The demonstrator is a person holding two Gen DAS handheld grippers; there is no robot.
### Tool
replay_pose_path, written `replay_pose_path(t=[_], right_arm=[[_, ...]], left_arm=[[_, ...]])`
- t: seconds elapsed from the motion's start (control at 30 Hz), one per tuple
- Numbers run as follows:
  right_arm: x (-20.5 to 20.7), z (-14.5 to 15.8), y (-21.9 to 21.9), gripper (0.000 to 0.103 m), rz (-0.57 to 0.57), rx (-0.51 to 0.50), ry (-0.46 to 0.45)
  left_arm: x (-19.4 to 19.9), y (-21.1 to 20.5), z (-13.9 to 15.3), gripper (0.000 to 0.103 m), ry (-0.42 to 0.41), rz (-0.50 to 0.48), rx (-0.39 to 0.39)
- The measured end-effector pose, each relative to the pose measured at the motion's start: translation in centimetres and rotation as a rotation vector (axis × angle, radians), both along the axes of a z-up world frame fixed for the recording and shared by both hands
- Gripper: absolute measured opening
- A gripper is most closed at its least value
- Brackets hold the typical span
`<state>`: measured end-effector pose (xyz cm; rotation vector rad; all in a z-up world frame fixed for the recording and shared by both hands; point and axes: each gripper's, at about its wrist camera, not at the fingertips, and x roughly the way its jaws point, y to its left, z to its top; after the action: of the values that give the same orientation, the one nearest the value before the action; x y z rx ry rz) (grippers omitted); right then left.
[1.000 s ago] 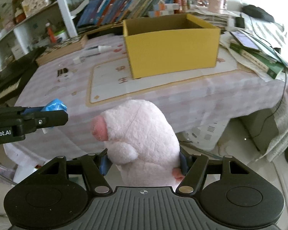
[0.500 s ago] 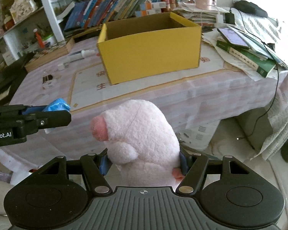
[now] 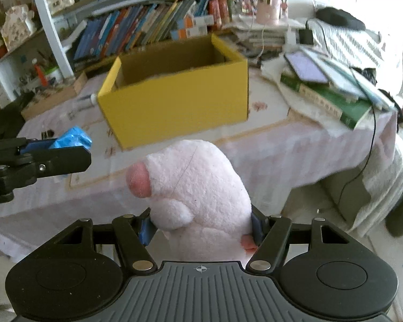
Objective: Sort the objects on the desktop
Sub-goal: 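Carry the blue cloth and plush pig with both tools toward the yellow box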
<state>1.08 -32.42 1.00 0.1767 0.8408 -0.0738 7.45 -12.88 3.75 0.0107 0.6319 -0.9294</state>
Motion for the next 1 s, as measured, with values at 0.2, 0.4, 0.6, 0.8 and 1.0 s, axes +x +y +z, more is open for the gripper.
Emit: replay_pose_path(t=[0.2, 0.4, 0.6, 0.8, 1.0], right_arm=[[2.2, 3.1, -2.5, 0.067, 0.030, -0.003, -0.101], [5.7, 6.4, -4.1, 0.067, 0.118, -0.028, -0.225], [11.1, 7.9, -5.1, 0.067, 0.197, -0.058, -0.310], [17.5, 7.7, -5.5, 0.067, 0.277, -0.126, -0.323], [22.9, 4.9, -4.6, 0.067, 0.428, -0.232, -0.212]], left_arm=[[1.6, -1.6, 3.3, 0.034, -0.109, 0.011, -0.064], [4.0, -2.9, 5.6, 0.034, -0.221, 0.086, -0.063], [8.2, -4.6, 5.2, 0.034, -0.271, 0.154, 0.029], [12.9, -7.5, 3.0, 0.034, -0.266, 0.174, 0.187], [15.9, -10.7, -0.5, 0.034, -0.206, 0.147, 0.334]])
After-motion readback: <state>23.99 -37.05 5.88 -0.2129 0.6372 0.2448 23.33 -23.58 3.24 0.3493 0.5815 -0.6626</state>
